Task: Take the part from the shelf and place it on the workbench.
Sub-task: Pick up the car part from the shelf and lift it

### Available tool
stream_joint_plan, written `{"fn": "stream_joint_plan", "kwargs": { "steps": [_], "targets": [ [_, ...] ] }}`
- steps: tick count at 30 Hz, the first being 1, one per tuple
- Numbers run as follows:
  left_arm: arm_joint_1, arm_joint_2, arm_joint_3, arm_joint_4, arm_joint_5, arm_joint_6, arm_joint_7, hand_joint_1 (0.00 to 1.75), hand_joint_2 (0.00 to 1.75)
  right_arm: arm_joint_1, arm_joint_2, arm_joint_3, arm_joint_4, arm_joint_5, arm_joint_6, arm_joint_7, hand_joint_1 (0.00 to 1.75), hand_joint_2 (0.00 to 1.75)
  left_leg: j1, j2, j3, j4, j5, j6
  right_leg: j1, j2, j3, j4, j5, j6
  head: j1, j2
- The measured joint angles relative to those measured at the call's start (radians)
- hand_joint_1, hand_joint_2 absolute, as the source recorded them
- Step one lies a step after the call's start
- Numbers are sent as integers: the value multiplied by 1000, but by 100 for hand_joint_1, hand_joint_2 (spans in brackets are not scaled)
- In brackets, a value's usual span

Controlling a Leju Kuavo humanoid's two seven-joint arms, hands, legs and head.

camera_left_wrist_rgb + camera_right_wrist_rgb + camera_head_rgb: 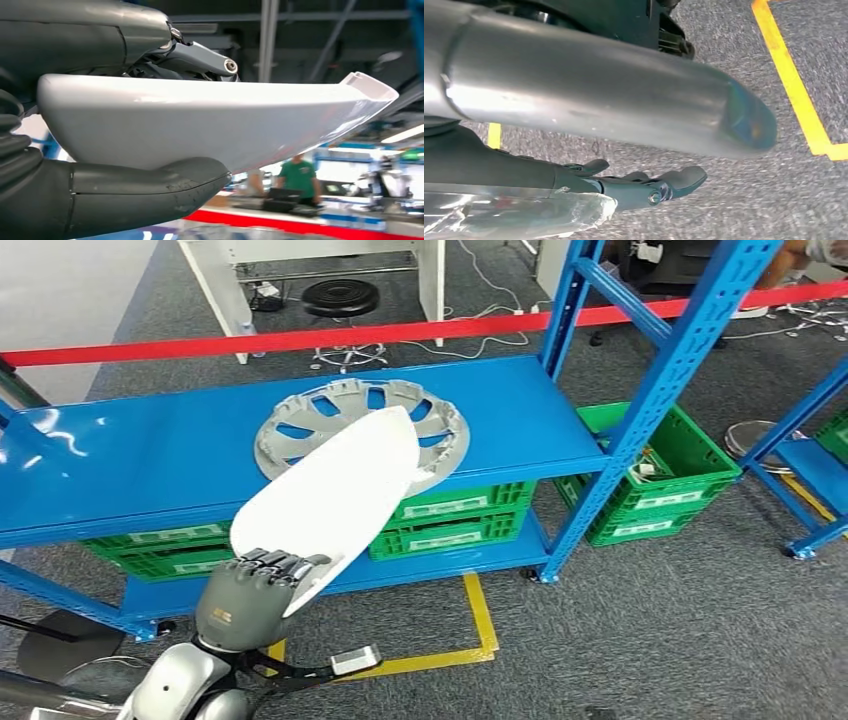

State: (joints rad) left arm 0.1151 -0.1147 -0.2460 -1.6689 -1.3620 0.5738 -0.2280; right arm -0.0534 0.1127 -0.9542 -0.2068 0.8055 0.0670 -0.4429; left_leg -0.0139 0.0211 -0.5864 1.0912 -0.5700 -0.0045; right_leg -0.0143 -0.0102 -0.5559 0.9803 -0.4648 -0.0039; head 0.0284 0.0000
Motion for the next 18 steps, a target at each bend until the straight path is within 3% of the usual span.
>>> {"fn": "stream_joint_plan", "kwargs": {
  "steps": [2, 3, 4, 5, 7, 9, 10, 12, 13, 14, 16, 17, 18],
  "targets": [
    [10, -3, -5, -5, 8, 12, -6, 175, 175, 0, 0, -10, 0, -6, 0, -6, 0, 0, 5, -11, -33, 128, -81, -5, 0, 15, -27, 1, 20, -2, -1, 0],
    [15, -4, -9, -8, 13, 18, -10, 175, 175, 2, 1, -16, 0, -10, 0, -8, 0, 0, 7, -12, -36, 168, -92, -5, 0, 22, -41, 2, 30, -1, -1, 0],
    [19, -7, -13, -10, 18, 24, -12, 175, 175, 4, 1, -21, 0, -15, 0, -9, 0, 0, 8, -12, -24, 173, -79, -5, 0, 28, -54, 3, 40, 1, -1, 0],
    [22, -9, -17, -14, 22, 29, -14, 175, 175, 6, 2, -27, 0, -18, 0, -9, 0, 0, 9, -14, 4, 142, -50, -4, 0, 34, -67, 5, 50, 3, -1, 0],
    [24, -14, -21, -21, 29, 35, -18, 175, 175, 6, 4, -36, 0, -22, 0, -10, 0, 0, 12, -23, 100, 3, 2, 0, 1, 44, -87, 8, 69, 9, -1, 0],
    [25, -19, -24, -27, 42, 38, -26, 175, 175, 7, 4, -44, 0, -23, 2, -10, 0, 0, 11, -33, 173, -119, 7, 6, 3, 52, -98, 9, 89, 19, -1, 0],
    [25, -21, -26, -29, 50, 40, -31, 175, 175, 9, 4, -47, 0, -24, 2, -11, 0, 0, 8, -36, 184, -142, 3, 11, 3, 55, -100, 7, 100, 26, -2, 0],
    [25, -25, -27, -30, 63, 44, -40, 175, 175, 14, 4, -57, 0, -26, 3, -11, 0, 0, 6, -31, 172, -145, 18, 25, 0, 55, -105, 1, 114, 38, -4, 0],
    [25, -27, -27, -30, 69, 44, -44, 175, 175, 17, 5, -61, 0, -27, 3, -10, 0, 0, 5, -28, 161, -144, 29, 34, -1, 48, -113, 10, 97, 42, -3, 0],
    [25, -30, -27, -30, 72, 45, -47, 175, 175, 19, 5, -65, 0, -27, 3, -8, 0, 0, 5, -24, 148, -145, 42, 43, -2, 39, -126, 38, 59, 46, -1, 0],
    [25, -33, -28, -30, 77, 45, -50, 175, 175, 20, 6, -69, 0, -26, 5, -6, 0, 0, 2, -17, 117, -145, 67, 54, -4, 21, -162, 157, -54, 51, 5, 0],
    [25, -34, -28, -29, 79, 45, -51, 175, 175, 20, 6, -70, 0, -25, 5, -6, 0, 0, -1, -14, 100, -144, 80, 56, -4, 18, -175, 228, -95, 53, 7, 0],
    [25, -34, -28, -29, 81, 45, -53, 175, 175, 19, 7, -72, 0, -24, 6, -5, 0, 0, -4, -10, 83, -142, 92, 57, -4, 17, -180, 286, -110, 55, 7, 0]
  ]
}}
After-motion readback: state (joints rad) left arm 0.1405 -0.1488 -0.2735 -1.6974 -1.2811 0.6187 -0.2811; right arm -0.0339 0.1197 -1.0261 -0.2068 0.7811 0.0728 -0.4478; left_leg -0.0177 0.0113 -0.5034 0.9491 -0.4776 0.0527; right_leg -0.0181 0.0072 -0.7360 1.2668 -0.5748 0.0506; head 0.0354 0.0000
